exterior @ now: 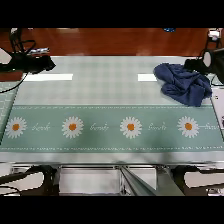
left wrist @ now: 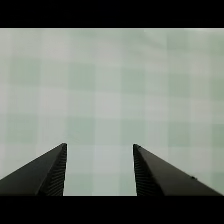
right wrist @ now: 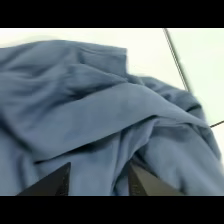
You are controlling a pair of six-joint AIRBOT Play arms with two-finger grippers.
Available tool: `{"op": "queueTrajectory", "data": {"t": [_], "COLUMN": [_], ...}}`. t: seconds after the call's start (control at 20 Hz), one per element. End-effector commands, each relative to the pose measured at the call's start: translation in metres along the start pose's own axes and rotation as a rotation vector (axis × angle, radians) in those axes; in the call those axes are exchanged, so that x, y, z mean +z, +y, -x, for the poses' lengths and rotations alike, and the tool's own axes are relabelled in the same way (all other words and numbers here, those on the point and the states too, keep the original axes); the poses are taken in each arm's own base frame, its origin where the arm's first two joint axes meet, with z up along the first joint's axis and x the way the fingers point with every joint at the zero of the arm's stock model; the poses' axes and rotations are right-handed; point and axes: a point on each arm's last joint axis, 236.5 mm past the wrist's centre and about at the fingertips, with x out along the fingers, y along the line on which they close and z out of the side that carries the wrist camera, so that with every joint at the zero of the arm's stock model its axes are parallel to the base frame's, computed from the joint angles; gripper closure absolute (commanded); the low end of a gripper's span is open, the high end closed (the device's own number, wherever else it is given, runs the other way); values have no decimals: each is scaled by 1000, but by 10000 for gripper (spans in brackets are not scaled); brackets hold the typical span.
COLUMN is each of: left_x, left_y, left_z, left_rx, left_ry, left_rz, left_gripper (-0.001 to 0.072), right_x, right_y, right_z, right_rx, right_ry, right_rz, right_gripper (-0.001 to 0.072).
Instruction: Fold the shirts.
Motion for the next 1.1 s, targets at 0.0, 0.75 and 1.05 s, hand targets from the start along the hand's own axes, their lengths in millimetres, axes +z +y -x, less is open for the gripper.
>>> {"op": "queueTrajectory", "data": {"t": [0.0, 0.75, 1.05], "left_x": [-5, -13, -65], "left_y": [5, -44, -107], "left_z": [-11, 92, 171], "left_rx": [7, -123, -342], "left_ry": [19, 152, 99], "left_rz": [6, -75, -149], "left_gripper": [202, 201, 202], "right_x": [-17, 20, 134], "right_y": [-20, 25, 50], "right_z": [-52, -11, 202], "right_rx": [46, 233, 339], "right_ry": [60, 83, -354], "right_rz": [-115, 44, 85], "right_gripper": [306, 688, 688]}}
